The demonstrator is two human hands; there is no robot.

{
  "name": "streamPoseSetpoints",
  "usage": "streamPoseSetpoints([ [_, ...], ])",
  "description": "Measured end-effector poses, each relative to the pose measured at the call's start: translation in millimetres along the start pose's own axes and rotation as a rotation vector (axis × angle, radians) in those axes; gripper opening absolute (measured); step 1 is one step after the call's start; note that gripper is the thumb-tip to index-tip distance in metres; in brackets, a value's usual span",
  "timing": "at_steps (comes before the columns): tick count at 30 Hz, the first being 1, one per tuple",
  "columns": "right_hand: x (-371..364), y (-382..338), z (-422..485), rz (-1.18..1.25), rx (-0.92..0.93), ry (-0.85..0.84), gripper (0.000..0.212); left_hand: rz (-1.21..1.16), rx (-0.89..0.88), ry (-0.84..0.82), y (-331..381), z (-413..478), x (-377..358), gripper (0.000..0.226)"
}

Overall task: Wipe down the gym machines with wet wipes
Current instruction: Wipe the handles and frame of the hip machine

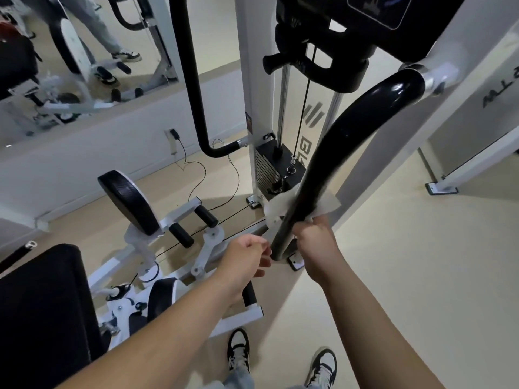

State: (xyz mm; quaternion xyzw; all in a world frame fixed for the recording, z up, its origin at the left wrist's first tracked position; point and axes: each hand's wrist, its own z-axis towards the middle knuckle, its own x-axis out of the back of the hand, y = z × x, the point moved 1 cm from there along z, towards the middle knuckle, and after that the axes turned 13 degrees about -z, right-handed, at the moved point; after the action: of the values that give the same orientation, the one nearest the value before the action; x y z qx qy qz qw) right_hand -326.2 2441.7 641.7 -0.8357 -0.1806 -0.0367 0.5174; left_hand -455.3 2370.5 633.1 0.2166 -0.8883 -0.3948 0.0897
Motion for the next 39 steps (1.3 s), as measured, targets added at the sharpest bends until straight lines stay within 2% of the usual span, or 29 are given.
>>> streamPoseSetpoints([
  [1,0,2,1,0.021,0.0,0.013,0.033,-0.01,-0.006,0.018,-1,1,-2,0.018],
  [3,-6,5,-5,0.008,0.057,-0.103,0.045,-0.025,-0.018,0.038,-1,-1,-7,0.017],
  [6,-13,40,17,-0.158,0.028,-0.229,0.045,-0.026,-0.047,0.022,-1,-3,-12,0.017],
  [9,-1,-4,-6,-0.079,0.07,-0.214,0.031,-0.01,-0.049,0.001,1,-4,-9,0.017],
  [11,15,-35,-16,0.04,0.102,-0.079,0.022,-0.024,-0.048,0.003,2,-2,-8,0.018],
  [13,26,-57,-25,0.113,0.183,0.049,0.029,-0.046,-0.048,0.005,5,-1,-9,0.019],
  [16,20,-61,-31,0.108,0.302,-0.047,0.045,-0.049,-0.05,-0.018,7,-3,-14,0.017],
  [19,14,-46,-26,-0.048,0.282,-0.15,0.064,-0.031,-0.068,-0.041,8,-6,-16,0.015],
  [22,8,-39,-23,-0.172,0.21,-0.201,0.051,-0.024,-0.073,-0.042,12,-9,-17,0.016],
  [24,14,-48,-28,-0.105,0.13,-0.123,0.047,-0.056,-0.09,-0.049,19,-11,-18,0.017],
  [27,36,-80,-36,0.05,0.189,0.016,0.037,-0.07,-0.126,-0.057,32,-13,-21,0.015],
  [29,45,-92,-39,0.074,0.247,0.032,0.029,-0.083,-0.144,-0.042,37,-15,-22,0.014],
  [32,41,-83,-33,0.063,0.177,0.041,0.032,-0.088,-0.149,-0.042,38,-19,-23,0.015],
  [36,41,-81,-36,0.057,0.136,-0.007,0.023,-0.064,-0.144,-0.049,33,-23,-19,0.015],
  [39,43,-80,-37,0.026,0.193,-0.144,0.038,-0.052,-0.147,-0.056,32,-26,-18,0.015],
])
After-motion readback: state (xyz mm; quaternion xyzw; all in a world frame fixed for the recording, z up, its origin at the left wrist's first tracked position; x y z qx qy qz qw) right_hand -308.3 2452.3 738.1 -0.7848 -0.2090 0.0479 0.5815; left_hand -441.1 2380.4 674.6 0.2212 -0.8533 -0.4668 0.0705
